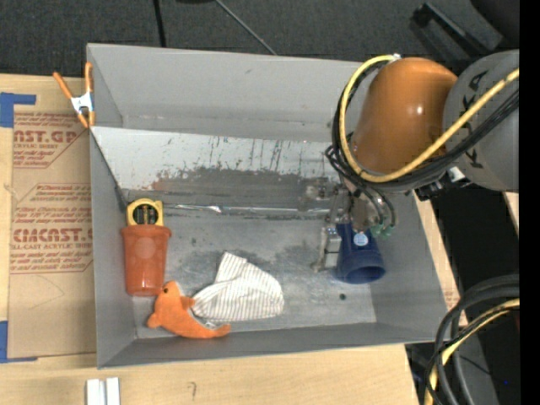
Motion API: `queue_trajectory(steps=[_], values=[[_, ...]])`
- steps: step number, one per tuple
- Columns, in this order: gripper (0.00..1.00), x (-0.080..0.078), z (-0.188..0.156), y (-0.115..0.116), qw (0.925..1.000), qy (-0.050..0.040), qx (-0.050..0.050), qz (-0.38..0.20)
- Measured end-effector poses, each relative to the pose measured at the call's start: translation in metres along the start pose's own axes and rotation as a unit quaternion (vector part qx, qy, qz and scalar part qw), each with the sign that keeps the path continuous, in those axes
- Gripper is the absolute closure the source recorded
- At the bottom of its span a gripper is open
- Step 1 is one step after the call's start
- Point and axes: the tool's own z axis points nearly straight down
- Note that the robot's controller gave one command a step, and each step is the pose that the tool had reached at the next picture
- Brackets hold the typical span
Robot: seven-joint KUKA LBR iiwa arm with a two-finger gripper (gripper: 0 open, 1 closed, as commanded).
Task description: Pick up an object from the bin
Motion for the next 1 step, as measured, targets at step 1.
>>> queue_trajectory(steps=[1], values=[[0.00, -0.0016, -0.0041, 0.0000, 1.0000, -0.0039, 0.000, 0.000]])
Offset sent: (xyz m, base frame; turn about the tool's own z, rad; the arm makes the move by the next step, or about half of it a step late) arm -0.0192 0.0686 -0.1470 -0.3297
